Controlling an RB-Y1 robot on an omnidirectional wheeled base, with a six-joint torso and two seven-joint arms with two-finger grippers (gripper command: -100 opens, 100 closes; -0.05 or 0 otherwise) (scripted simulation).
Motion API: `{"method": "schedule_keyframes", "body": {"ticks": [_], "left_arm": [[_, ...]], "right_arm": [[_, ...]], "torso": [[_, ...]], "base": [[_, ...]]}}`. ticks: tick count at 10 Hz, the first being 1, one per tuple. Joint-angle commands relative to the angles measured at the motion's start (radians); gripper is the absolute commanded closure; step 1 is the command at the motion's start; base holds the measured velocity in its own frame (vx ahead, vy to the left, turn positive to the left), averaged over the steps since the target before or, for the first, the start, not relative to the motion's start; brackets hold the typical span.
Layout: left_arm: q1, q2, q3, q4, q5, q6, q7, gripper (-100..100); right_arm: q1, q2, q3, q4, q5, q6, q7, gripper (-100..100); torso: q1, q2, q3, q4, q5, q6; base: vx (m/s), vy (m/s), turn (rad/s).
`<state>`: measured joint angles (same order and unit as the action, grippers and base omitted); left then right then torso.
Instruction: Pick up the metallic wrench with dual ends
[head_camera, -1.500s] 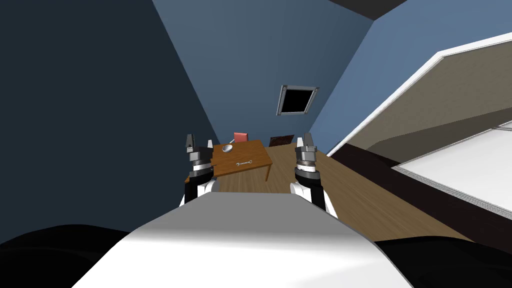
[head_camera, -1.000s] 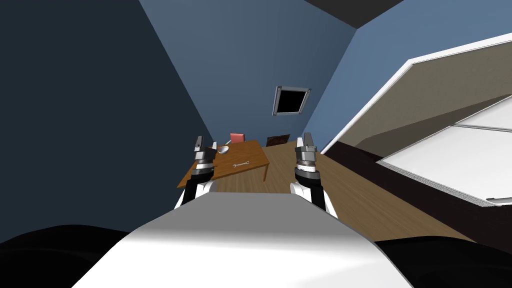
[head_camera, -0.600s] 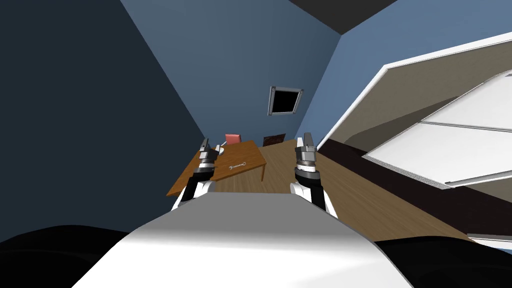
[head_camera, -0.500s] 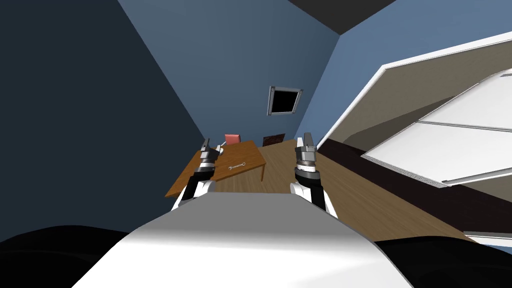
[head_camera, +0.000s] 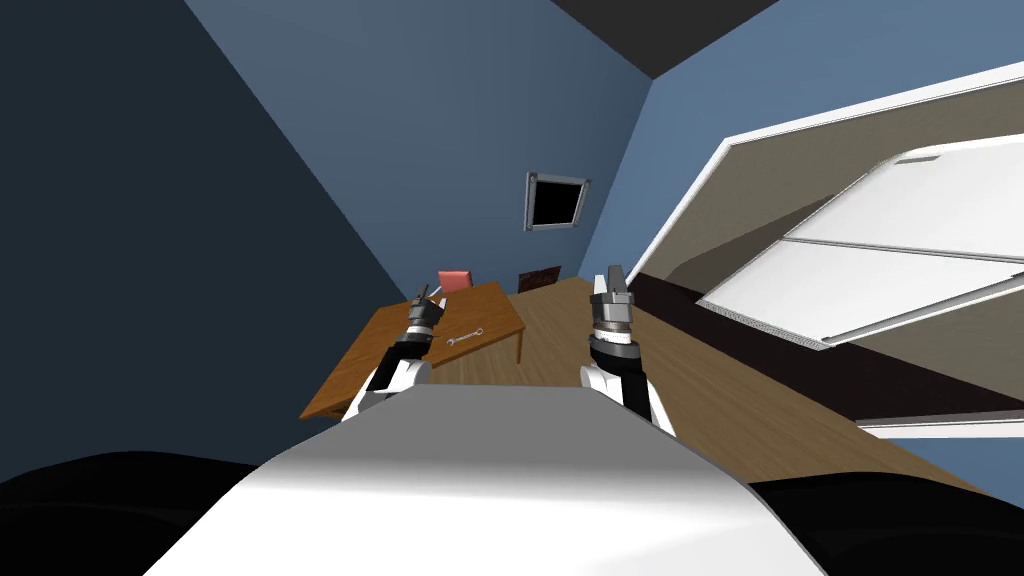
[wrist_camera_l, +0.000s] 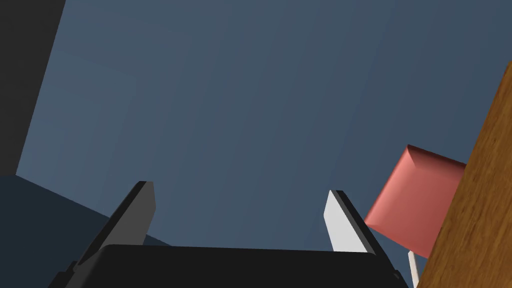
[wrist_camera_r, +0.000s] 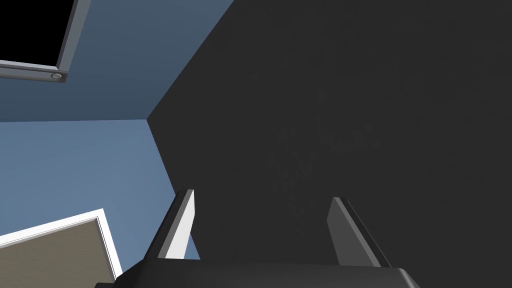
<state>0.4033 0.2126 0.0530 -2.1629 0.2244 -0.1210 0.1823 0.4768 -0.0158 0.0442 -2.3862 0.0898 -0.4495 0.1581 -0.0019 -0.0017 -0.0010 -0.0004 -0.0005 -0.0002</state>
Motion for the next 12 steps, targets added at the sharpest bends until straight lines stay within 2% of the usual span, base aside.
{"method": "schedule_keyframes", "body": {"ticks": [1, 2, 5, 6, 7, 8, 11, 12], "left_arm": [[-0.011, 0.017, 0.008, 0.022, 0.023, 0.05, 0.027, -100], [-0.011, 0.017, 0.008, 0.022, 0.023, 0.075, 0.027, -100], [-0.028, 0.041, 0.018, 0.073, 0.062, 0.164, 0.073, -100], [-0.028, 0.041, 0.018, 0.073, 0.062, 0.18, 0.073, -100], [-0.035, 0.053, 0.024, 0.101, 0.082, 0.22, 0.096, -100], [-0.035, 0.053, 0.024, 0.101, 0.082, 0.234, 0.096, -100], [-0.05, 0.074, 0.035, 0.159, 0.122, 0.328, 0.143, -100], [-0.05, 0.074, 0.035, 0.159, 0.122, 0.346, 0.143, -100]], "right_arm": [[0.0, 0.0, 0.0, 0.0, 0.0, 0.0, 0.0, 0], [0.0, 0.0, 0.0, 0.0, 0.0, 0.0, 0.0, 0], [0.0, 0.0, 0.0, 0.0, 0.0, 0.0, 0.0, 0], [0.0, 0.0, 0.0, 0.0, 0.0, 0.0, 0.0, 0], [0.0, 0.0, 0.0, 0.0, 0.0, 0.0, 0.0, 0], [0.0, 0.0, 0.0, 0.0, 0.0, 0.0, 0.0, 0], [0.0, 0.0, 0.0, 0.0, 0.0, 0.0, 0.0, 0], [0.0, 0.0, 0.0, 0.0, 0.0, 0.0, 0.0, 0]], "torso": [[0.0, 0.0, 0.0, 0.0, 0.0, 0.0], [0.0, 0.0, 0.0, 0.0, 0.0, 0.0], [0.001, 0.0, 0.0, 0.0, 0.0, 0.0], [0.001, -0.001, 0.0, 0.0, 0.0, 0.0], [0.001, 0.0, 0.0, 0.0, 0.0, 0.0], [0.0, -0.001, 0.0, 0.0, 0.0, 0.0], [0.001, 0.0, 0.0, 0.0, 0.0, -0.001], [0.001, 0.0, 0.0, 0.0, 0.0, 0.0]], "base": [[0.03, -0.024, -0.192], [0.026, -0.014, -0.103], [0.036, -0.017, -0.172], [0.031, -0.012, -0.084], [0.036, -0.022, -0.181], [0.031, -0.014, -0.118], [0.033, -0.011, -0.181], [0.026, -0.001, -0.1]]}}
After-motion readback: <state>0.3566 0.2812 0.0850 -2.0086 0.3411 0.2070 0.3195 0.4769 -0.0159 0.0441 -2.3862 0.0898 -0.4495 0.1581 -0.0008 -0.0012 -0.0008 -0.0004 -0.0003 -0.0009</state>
